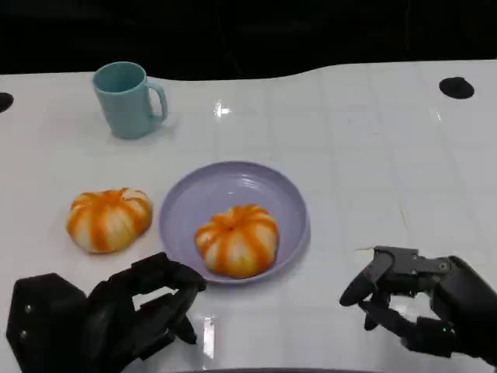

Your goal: Grasp the bread from the table and place it into the plate.

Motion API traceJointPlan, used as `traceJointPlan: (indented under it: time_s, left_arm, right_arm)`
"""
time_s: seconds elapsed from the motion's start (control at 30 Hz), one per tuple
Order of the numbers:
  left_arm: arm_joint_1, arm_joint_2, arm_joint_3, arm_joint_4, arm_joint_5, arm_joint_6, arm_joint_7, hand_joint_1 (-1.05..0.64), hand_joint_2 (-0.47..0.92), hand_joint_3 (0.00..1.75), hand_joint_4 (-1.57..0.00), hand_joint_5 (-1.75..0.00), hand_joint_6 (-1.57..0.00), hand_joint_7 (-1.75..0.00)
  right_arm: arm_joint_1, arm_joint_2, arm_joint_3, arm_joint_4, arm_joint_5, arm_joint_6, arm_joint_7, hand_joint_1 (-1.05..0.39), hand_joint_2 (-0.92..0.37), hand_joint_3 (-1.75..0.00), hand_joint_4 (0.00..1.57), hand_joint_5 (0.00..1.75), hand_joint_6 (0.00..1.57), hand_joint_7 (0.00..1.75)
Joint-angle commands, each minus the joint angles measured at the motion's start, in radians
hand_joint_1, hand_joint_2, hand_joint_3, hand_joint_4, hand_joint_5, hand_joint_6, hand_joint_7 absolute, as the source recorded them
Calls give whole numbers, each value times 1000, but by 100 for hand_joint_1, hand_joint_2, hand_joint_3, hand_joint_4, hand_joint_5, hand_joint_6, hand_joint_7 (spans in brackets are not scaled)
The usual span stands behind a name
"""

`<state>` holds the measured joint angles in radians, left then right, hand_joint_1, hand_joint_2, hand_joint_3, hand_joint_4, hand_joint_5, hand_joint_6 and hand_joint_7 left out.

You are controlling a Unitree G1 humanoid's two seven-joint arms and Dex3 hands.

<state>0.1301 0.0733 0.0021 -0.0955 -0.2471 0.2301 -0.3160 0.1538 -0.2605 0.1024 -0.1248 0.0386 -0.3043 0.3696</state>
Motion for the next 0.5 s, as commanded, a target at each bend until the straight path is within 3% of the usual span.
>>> traceJointPlan:
  time_s: [0.03,0.23,0.5]
  left_arm:
    - [8,15,16,-11,-6,12,5,-45,91,42,-68,-168,-70,-122]
    - [5,18,22,-7,-6,12,2,-44,92,40,-67,-168,-68,-123]
    - [-2,18,28,7,-2,4,-2,-43,92,41,-66,-169,-68,-124]
  right_arm:
    - [57,17,-16,-52,32,63,-21,-35,-92,-49,65,159,59,137]
    - [54,58,-26,38,-4,-7,-71,-38,-85,-64,66,165,61,143]
    - [5,50,-36,182,-40,-132,-72,-39,-84,-65,66,169,60,146]
